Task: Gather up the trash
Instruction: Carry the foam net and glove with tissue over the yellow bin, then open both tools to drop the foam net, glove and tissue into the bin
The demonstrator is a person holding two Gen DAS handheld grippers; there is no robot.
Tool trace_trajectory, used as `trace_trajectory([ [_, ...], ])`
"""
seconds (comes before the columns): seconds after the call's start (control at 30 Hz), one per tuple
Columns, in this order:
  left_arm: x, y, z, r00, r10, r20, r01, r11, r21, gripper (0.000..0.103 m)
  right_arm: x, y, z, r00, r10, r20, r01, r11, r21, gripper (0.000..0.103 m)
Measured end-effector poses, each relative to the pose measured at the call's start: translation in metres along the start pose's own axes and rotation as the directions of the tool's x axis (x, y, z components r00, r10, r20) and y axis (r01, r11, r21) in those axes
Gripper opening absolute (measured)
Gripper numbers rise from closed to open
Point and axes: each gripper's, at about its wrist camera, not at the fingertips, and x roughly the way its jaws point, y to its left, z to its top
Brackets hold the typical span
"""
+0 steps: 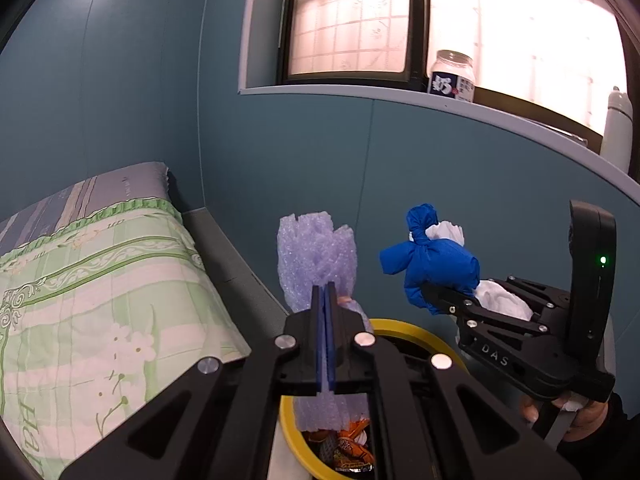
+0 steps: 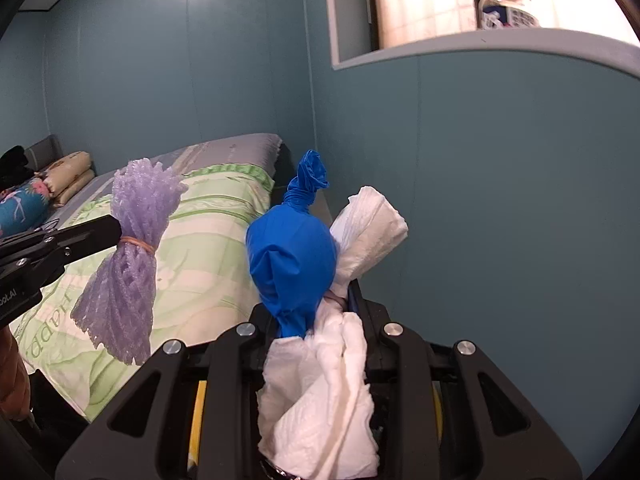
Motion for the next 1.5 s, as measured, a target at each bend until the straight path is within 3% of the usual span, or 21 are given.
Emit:
trace_trajectory([
  [0.5, 0.032, -0.021, -0.018, 0.998, -0.032, -0.049, 0.033, 0.999, 0.015, 0.001, 0.033, -0.018, -0.023, 0.993, -0.005, -0.118, 0.012, 0.998, 0.058, 0.025],
  [0.83, 0.066, -0.014, -0.038, 0.990, -0.055, -0.130, 0.052, 0.998, -0.029, 0.001, 0.057, -0.016, -0.036, 0.980, -0.003, -0.200, 0.020, 0.996, 0.082, 0.025],
  [1.2, 0.107, -0.002, -0.065, 0.963, -0.089, -0.256, 0.068, 0.994, -0.090, 0.001, 0.088, -0.009, -0.050, 0.958, 0.004, -0.286, 0.020, 0.997, 0.080, 0.025],
  [1.5, 0.120, 0.003, -0.081, 0.949, -0.099, -0.299, 0.071, 0.992, -0.104, 0.001, 0.113, -0.003, -0.057, 0.939, 0.006, -0.344, 0.020, 0.997, 0.071, 0.026],
])
